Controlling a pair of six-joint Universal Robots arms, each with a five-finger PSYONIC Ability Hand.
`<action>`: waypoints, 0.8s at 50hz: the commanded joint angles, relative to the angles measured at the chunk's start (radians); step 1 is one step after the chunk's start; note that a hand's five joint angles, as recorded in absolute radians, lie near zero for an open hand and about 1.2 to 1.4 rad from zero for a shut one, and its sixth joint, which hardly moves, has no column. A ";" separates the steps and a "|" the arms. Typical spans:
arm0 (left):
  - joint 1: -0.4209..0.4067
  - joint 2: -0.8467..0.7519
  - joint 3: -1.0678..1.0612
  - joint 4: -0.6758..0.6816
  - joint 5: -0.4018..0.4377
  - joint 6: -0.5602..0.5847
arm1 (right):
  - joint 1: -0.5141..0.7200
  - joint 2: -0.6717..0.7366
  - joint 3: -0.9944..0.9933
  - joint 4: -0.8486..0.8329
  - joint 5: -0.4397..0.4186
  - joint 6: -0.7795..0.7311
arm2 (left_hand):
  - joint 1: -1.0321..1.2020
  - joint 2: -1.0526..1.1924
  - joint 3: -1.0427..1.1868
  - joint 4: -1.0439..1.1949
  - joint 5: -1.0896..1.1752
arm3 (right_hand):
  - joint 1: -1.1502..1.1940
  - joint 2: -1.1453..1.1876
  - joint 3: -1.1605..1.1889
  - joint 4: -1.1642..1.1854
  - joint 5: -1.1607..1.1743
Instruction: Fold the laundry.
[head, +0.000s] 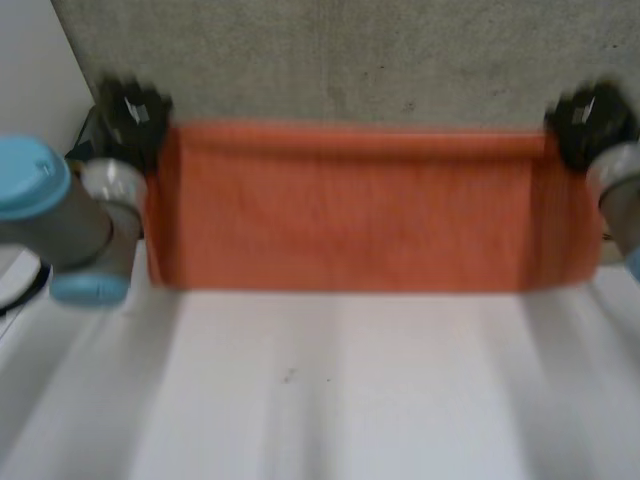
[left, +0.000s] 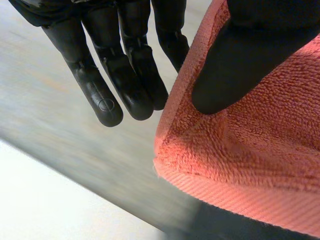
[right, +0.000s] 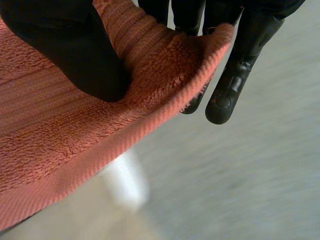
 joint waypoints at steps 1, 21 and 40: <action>0.004 0.019 0.234 0.189 -0.067 -0.044 | 0.012 -0.093 -0.133 -0.257 0.043 0.172 | 0.293 0.197 0.201 0.194 0.240 | 0.402 0.221 0.218 0.209 0.234; 0.033 0.082 -0.310 0.155 0.021 -0.133 | 0.021 -0.032 0.233 -0.208 -0.022 0.163 | 0.293 0.197 0.201 0.194 0.240 | 0.402 0.221 0.218 0.209 0.234; 0.038 0.523 -0.787 -0.550 0.035 0.177 | -0.203 -0.427 0.631 0.702 -0.088 -0.317 | 0.293 0.197 0.201 0.194 0.240 | 0.402 0.221 0.218 0.209 0.234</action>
